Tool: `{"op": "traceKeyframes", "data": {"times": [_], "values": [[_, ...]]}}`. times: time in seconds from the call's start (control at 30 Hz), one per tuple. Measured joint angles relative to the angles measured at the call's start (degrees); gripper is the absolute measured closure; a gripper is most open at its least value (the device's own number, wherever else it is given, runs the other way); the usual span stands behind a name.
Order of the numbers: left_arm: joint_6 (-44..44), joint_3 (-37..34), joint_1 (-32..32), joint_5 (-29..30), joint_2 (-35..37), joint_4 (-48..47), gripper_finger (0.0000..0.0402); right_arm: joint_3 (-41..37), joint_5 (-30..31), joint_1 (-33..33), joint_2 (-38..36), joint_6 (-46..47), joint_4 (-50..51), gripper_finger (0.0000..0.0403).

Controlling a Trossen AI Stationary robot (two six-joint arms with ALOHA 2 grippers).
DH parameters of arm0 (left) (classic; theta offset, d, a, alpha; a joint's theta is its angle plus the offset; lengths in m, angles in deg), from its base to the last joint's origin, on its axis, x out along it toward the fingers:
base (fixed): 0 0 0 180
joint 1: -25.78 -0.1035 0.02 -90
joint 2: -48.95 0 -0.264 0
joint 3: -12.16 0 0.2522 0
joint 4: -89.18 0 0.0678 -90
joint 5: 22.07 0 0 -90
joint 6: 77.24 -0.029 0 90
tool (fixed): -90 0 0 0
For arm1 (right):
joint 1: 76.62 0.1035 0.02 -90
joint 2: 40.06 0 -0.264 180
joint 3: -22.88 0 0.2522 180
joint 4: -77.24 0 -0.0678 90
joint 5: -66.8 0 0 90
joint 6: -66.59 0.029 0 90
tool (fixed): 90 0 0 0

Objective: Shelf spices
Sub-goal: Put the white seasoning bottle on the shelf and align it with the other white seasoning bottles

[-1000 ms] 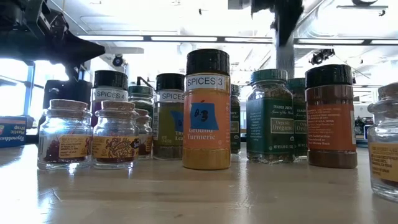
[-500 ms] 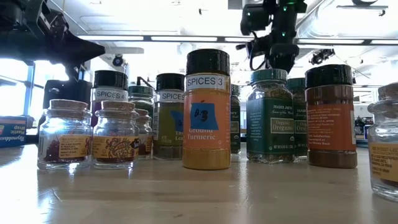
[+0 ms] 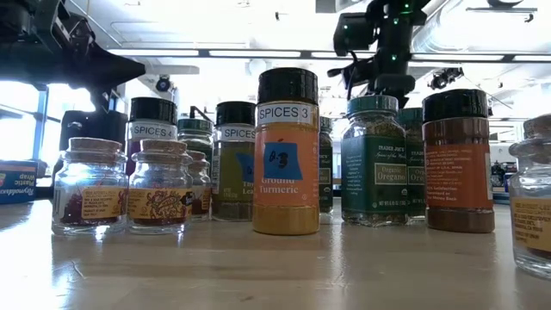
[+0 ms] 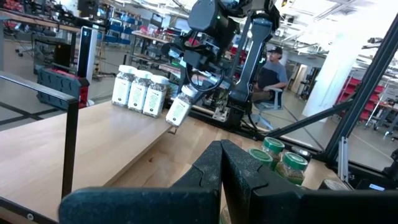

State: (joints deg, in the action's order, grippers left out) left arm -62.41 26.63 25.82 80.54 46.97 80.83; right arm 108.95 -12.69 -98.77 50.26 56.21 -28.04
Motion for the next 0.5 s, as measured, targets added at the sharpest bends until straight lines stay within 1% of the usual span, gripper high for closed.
{"op": "traceKeyframes", "data": {"times": [0.13, 0.5], "values": [[0.0, 0.0, 0.0, 0.01, 0.0, 0.0, 0.0401, 0.0, 0.47, -0.69, 0.0, 0.34, -0.61, 0.0196], [0.0, 0.0, 0.0, 0.01, 0.0, 0.0, 0.0401, 0.0, 0.58, -1.12, 0.0, 1.4, -0.7, 0.019]]}}
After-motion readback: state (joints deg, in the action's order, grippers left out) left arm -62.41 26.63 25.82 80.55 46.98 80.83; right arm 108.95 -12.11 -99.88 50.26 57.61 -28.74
